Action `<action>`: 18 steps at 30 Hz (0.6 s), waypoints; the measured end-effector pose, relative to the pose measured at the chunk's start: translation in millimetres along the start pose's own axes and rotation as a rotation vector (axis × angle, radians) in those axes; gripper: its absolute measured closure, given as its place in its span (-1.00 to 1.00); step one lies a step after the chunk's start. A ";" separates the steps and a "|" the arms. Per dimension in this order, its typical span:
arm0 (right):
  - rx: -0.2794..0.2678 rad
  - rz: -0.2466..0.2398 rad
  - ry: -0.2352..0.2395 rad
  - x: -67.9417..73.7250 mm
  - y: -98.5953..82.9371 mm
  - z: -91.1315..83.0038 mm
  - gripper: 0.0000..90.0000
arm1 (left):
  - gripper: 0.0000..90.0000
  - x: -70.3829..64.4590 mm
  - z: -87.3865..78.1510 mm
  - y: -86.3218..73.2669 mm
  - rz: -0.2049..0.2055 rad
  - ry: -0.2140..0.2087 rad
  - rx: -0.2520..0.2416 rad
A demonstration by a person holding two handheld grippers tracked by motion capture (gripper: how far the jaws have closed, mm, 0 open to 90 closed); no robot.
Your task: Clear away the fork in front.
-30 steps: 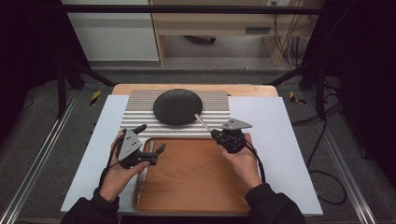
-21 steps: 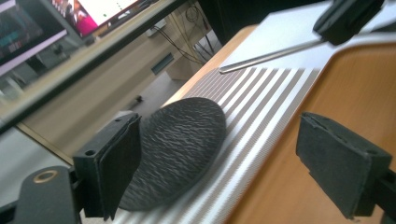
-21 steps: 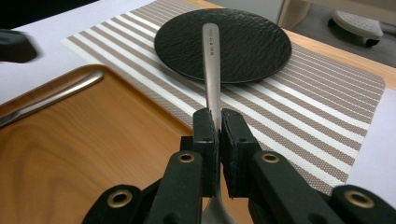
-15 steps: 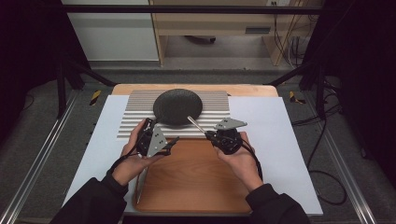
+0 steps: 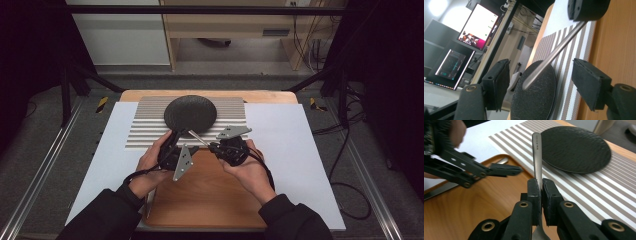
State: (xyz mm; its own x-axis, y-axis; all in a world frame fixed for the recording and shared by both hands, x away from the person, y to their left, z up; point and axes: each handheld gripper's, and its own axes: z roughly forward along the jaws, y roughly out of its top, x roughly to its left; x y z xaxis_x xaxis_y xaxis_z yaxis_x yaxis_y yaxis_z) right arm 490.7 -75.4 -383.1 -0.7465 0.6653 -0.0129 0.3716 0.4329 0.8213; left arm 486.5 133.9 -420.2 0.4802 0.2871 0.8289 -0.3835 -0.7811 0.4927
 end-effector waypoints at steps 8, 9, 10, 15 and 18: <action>0.007 -0.020 0.029 9.9 1.1 3.4 0.90 | -0.12 -11.3 0.7 1.3 0.069 0.015 0.023; 0.005 -0.020 0.033 10.5 1.1 3.2 0.90 | -0.10 -12.0 0.5 1.2 0.075 0.017 0.026; 0.006 -0.023 0.035 11.1 1.0 3.1 0.90 | -0.08 -12.7 0.4 1.2 0.080 0.018 0.026; 0.018 -0.027 0.043 12.2 0.5 3.9 0.90 | 0.10 -17.6 -1.5 2.6 0.138 0.032 0.029; 0.021 -0.031 0.048 13.6 0.4 5.1 0.90 | 0.15 -20.9 -2.1 2.5 0.161 0.036 0.034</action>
State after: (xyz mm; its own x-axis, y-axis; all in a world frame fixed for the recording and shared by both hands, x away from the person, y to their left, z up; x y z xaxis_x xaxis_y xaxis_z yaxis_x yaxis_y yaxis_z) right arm 483.6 -63.1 -385.8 -0.7833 0.6215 -0.0105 0.3591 0.4663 0.8085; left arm 473.8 127.2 -435.8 0.3855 0.1762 0.9057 -0.4257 -0.8369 0.3441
